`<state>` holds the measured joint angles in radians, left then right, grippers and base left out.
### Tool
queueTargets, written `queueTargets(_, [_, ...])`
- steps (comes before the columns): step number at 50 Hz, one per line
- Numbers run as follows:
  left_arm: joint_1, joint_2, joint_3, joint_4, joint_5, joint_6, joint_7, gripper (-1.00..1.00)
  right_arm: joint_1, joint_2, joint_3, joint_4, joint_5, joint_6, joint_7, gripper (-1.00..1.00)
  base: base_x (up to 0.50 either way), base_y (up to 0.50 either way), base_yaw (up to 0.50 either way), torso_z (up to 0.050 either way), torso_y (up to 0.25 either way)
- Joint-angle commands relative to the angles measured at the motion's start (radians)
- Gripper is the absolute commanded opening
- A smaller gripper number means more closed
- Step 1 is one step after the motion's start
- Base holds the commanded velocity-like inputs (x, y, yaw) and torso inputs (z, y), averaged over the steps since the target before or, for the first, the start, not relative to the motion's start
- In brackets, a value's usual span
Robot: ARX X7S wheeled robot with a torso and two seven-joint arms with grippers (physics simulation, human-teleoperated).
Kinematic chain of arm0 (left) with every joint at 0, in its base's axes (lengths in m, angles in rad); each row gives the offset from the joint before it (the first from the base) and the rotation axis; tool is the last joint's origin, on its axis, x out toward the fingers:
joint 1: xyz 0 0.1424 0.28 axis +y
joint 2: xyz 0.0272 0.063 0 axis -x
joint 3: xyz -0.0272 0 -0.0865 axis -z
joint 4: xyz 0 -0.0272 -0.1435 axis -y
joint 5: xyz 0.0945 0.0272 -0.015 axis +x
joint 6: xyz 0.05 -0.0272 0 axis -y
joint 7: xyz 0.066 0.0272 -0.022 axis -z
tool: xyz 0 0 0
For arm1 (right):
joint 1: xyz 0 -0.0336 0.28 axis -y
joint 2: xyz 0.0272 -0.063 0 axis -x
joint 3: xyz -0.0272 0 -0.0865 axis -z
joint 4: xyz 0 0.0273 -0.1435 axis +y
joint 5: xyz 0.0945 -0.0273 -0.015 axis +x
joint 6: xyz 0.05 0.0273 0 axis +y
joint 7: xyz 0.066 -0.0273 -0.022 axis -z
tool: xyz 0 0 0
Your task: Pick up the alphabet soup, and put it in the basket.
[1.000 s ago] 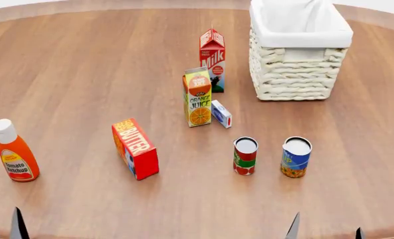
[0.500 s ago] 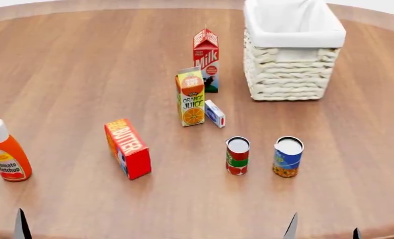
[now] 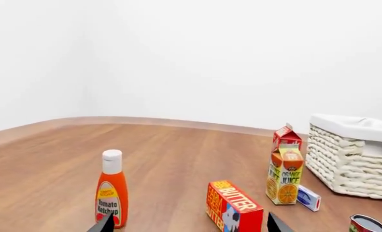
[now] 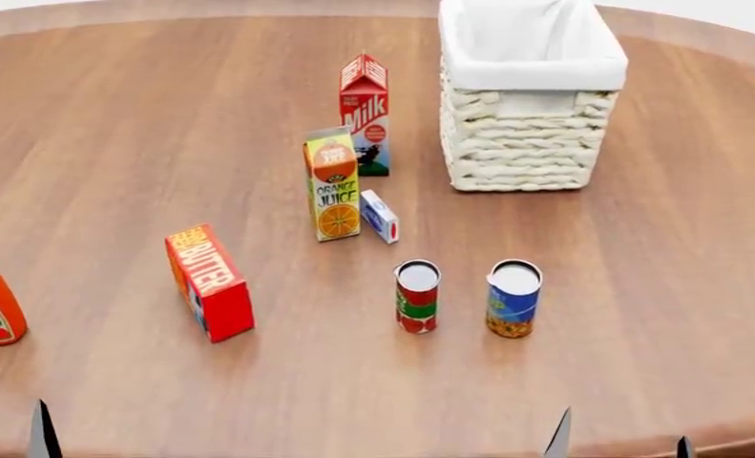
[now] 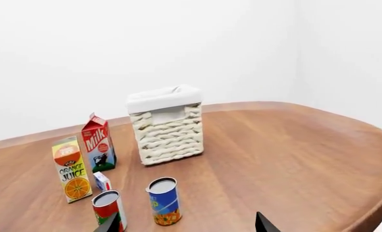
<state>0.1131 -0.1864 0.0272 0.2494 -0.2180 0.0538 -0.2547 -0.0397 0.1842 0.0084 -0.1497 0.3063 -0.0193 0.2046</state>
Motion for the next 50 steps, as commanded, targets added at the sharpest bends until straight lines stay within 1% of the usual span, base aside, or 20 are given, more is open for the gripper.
queueTargets(1, [0.0, -0.005, 0.006, -0.001, -0.003, 0.004, -0.007, 1.0, 0.0, 0.006, -0.003, -0.001, 0.012, 0.0, 0.004, 1.0, -0.01, -0.14, 0.0, 0.0, 0.0])
queueTargets(28, [0.002, -0.019, 0.019, -0.001, -0.013, 0.013, -0.021, 1.0, 0.001, 0.018, -0.016, -0.001, 0.022, 0.0, 0.02, 1.0, -0.01, -0.14, 0.0, 0.0, 0.0])
queueTargets(50, [0.003, -0.028, 0.031, 0.001, -0.017, 0.016, -0.034, 1.0, 0.0, 0.028, -0.031, -0.003, 0.028, 0.002, 0.029, 1.0, -0.04, -0.19, 0.0, 0.0, 0.0])
